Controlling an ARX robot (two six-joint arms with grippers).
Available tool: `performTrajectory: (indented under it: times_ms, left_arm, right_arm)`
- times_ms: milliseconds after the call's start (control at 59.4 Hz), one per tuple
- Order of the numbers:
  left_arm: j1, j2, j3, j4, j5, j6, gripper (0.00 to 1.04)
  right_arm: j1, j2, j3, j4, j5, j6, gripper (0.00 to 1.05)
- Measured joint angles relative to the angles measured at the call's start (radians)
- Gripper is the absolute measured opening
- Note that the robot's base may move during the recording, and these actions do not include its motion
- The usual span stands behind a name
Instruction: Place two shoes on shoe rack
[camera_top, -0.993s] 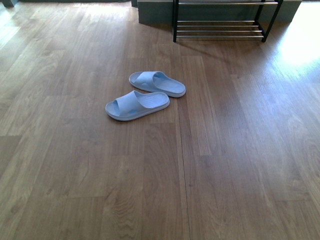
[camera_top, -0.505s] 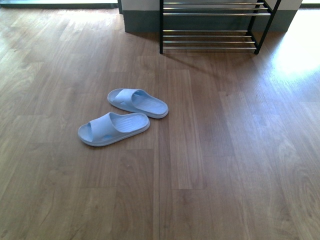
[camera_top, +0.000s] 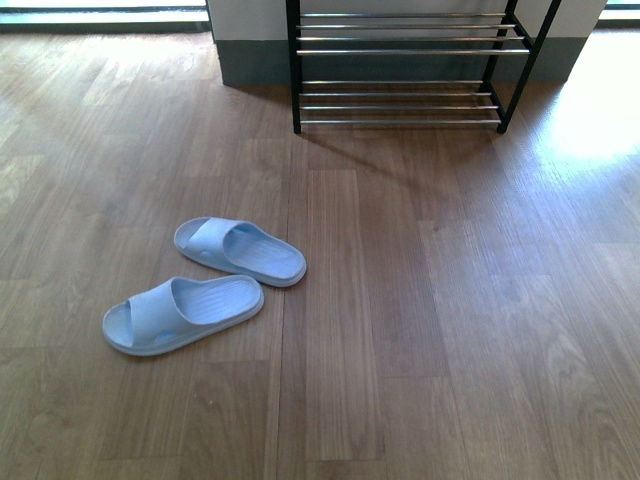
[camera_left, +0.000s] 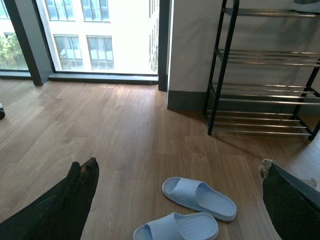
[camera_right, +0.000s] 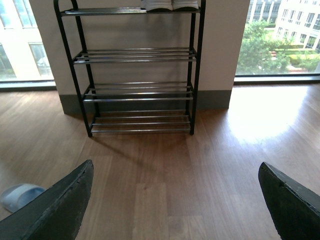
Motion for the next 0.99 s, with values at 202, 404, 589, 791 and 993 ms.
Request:
performTrajectory:
  times_ms: [202, 404, 589, 791, 993]
  left_arm:
    - [0.000, 0.000, 0.000, 0.000, 0.000, 0.000, 0.95]
    - [-0.063, 0.119, 0.044, -0.063, -0.171, -0.127, 0.95]
    - [-0.188, 0.826, 0.187, 0.322, -0.200, -0.388, 0.95]
    - [-0.239, 1.480, 0.344, 0.550, -0.183, -0.471, 0.95]
    - [-0.251, 1.918, 0.502, 0.624, -0.204, -0.632, 0.95]
  right_arm:
    - [0.000, 0.001, 0.000, 0.000, 0.000, 0.000, 0.96]
    - [0.000, 0.001, 0.000, 0.000, 0.000, 0.000, 0.96]
    - [0.000, 0.001, 0.000, 0.000, -0.002, 0.000, 0.96]
    - [0.000, 0.001, 0.000, 0.000, -0.002, 0.000, 0.96]
    - [0.000, 0.001, 0.000, 0.000, -0.002, 0.000, 0.96]
